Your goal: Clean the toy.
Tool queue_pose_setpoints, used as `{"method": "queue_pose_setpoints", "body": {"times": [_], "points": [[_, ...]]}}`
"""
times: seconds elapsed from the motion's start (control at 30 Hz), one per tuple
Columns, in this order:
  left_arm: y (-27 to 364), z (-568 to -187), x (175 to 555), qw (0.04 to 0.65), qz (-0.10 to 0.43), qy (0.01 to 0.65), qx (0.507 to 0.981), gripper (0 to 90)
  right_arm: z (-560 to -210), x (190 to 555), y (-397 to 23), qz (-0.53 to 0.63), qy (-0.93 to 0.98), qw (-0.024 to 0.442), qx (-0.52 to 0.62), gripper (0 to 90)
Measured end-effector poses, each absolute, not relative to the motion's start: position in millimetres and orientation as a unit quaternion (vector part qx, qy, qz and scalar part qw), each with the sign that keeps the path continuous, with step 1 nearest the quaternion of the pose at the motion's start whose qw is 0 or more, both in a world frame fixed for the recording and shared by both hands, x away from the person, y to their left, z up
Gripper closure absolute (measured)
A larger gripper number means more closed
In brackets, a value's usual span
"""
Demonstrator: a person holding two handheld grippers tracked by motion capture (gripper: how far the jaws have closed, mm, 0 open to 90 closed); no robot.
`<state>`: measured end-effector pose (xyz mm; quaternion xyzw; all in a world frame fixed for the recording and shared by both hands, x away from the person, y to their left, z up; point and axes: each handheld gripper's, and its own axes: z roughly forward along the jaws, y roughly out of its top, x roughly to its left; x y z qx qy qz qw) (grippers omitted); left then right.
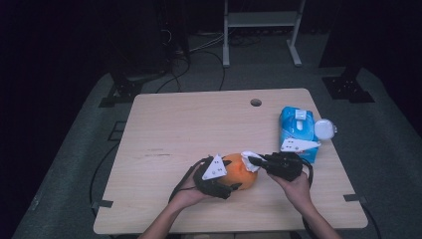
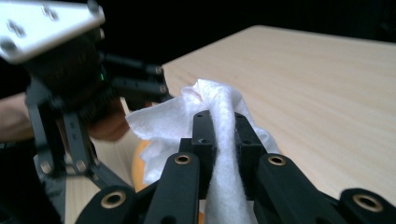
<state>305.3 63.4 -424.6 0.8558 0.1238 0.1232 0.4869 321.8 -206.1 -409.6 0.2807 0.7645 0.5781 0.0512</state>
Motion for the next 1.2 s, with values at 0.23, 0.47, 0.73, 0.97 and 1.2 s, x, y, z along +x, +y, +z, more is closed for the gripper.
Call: {"method": "queue_pose_setpoints", "body": {"times": [0.23,0.47,0.73,0.97,1.2], "points": [[78,-420,313,0.522,0.067,0.152,0.836,36.6,-414,319,-202,0.566,0.777,0.034,0.275,81.5],[75,-419,308,0.511,0.021,0.121,0.851,44.6,-409,320,-210,0.564,0.772,0.055,0.288,81.2],[76,-408,306,0.520,0.003,0.111,0.847,46.1,-420,316,-204,0.535,0.799,0.030,0.272,81.3],[67,-405,326,0.520,0.027,0.134,0.843,26.2,-425,307,-210,0.534,0.807,0.006,0.250,81.2],[53,-412,330,0.493,0.020,0.118,0.862,24.6,-418,301,-233,0.543,0.800,0.023,0.255,80.9]]}}
